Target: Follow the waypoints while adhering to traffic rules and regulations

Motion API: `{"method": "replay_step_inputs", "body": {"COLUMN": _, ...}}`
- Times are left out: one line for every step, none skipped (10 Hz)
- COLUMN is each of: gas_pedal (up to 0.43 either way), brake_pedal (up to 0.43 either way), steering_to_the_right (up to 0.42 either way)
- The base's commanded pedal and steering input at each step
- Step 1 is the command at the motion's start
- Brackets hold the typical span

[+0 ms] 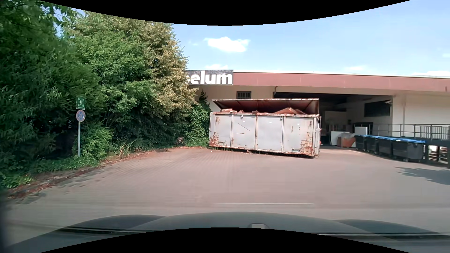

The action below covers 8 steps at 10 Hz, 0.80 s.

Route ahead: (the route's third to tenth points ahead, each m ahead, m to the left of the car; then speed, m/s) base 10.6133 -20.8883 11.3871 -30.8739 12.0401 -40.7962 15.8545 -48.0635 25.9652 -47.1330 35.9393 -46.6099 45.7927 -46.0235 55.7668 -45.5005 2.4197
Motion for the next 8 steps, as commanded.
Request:
{"method": "replay_step_inputs", "body": {"gas_pedal": 0.000, "brake_pedal": 0.000, "steering_to_the_right": 0.280}}
{"method": "replay_step_inputs", "body": {"gas_pedal": 0.000, "brake_pedal": 0.000, "steering_to_the_right": 0.305}}
{"method": "replay_step_inputs", "body": {"gas_pedal": 0.000, "brake_pedal": 0.000, "steering_to_the_right": 0.335}}
{"method": "replay_step_inputs", "body": {"gas_pedal": 0.000, "brake_pedal": 0.000, "steering_to_the_right": 0.361}}
{"method": "replay_step_inputs", "body": {"gas_pedal": 0.000, "brake_pedal": 0.000, "steering_to_the_right": 0.385}}
{"method": "replay_step_inputs", "body": {"gas_pedal": 0.000, "brake_pedal": 0.000, "steering_to_the_right": 0.412}}
{"method": "replay_step_inputs", "body": {"gas_pedal": 0.000, "brake_pedal": 0.000, "steering_to_the_right": 0.437}}
{"method": "replay_step_inputs", "body": {"gas_pedal": 0.000, "brake_pedal": 0.000, "steering_to_the_right": 0.461}}
